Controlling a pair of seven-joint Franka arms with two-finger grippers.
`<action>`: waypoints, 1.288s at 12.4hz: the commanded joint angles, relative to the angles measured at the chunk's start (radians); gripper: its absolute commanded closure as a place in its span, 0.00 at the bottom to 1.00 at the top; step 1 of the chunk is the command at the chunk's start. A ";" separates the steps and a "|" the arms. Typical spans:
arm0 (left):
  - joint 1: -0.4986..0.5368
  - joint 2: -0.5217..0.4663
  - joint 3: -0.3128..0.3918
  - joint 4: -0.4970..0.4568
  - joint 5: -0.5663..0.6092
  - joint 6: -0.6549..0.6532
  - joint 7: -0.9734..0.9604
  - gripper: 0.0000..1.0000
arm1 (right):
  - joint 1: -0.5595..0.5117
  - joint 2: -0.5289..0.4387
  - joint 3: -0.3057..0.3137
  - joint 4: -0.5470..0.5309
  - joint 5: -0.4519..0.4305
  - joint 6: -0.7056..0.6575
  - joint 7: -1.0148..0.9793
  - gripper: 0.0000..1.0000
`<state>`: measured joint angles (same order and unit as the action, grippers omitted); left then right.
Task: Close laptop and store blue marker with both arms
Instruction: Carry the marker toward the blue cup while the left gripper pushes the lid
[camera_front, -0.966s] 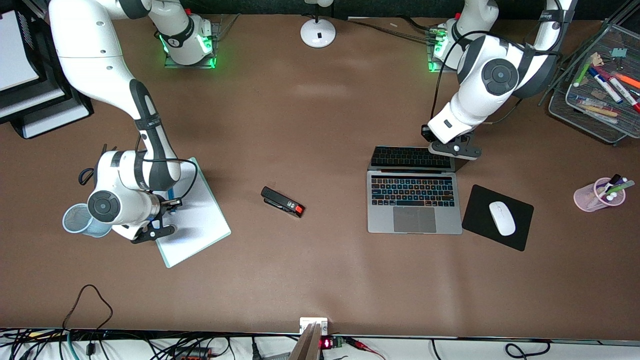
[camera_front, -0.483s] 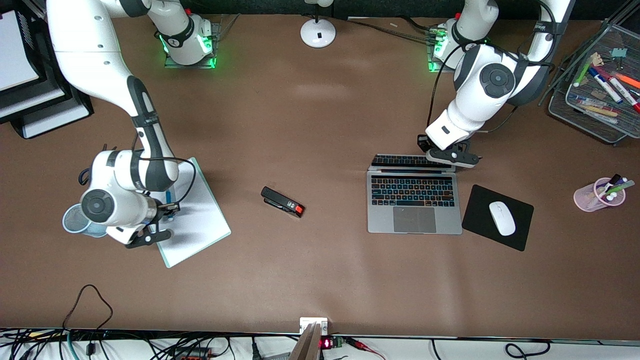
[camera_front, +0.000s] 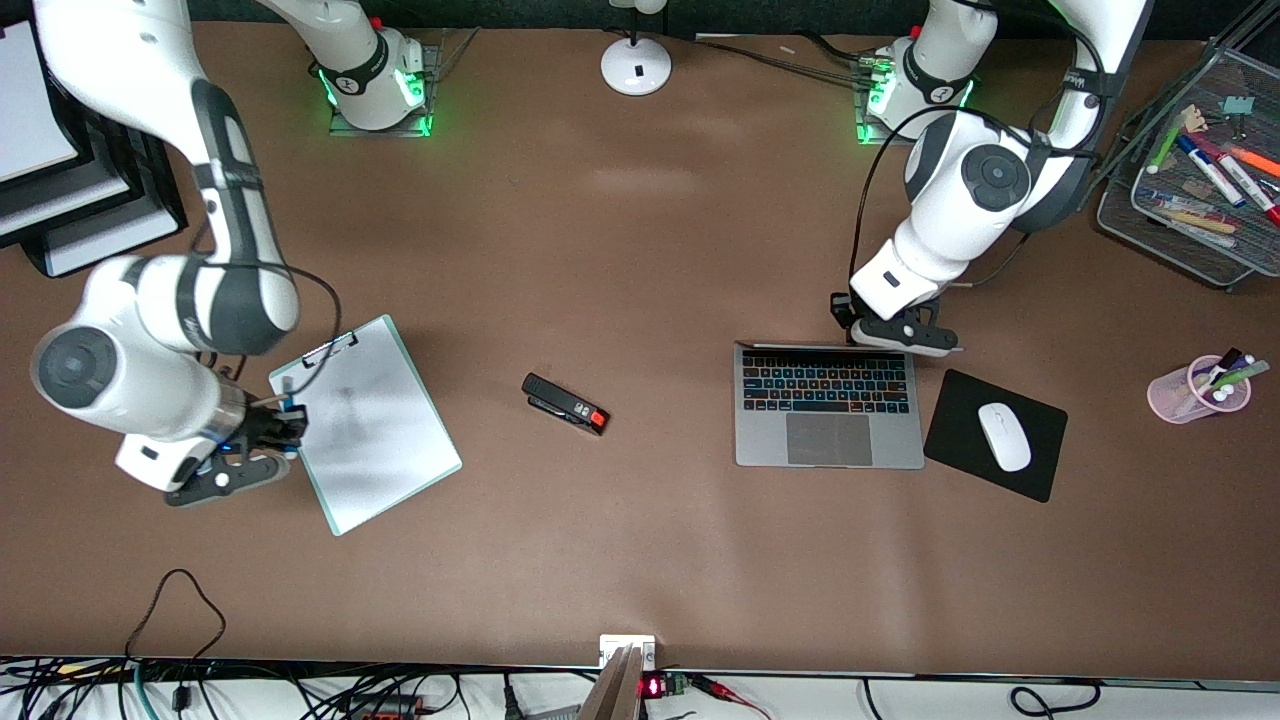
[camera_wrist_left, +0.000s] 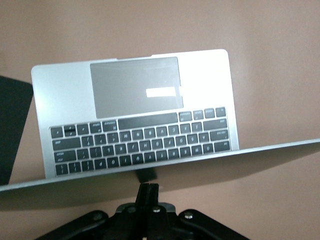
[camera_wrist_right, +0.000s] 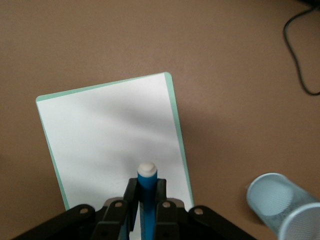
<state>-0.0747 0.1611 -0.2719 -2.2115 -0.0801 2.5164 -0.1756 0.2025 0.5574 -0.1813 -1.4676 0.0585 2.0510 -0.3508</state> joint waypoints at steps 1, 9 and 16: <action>0.009 0.073 0.000 0.056 0.002 0.056 0.010 1.00 | -0.073 -0.074 0.013 -0.016 0.032 -0.025 -0.178 0.97; 0.021 0.216 0.008 0.107 0.052 0.217 0.011 1.00 | -0.346 -0.162 0.003 -0.013 0.438 -0.086 -1.047 0.97; 0.024 0.362 0.022 0.252 0.100 0.223 0.011 1.00 | -0.518 -0.128 0.008 -0.013 0.857 -0.328 -1.686 0.97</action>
<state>-0.0534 0.4617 -0.2553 -2.0198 -0.0219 2.7363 -0.1713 -0.2688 0.4153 -0.1924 -1.4741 0.8543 1.7846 -1.9281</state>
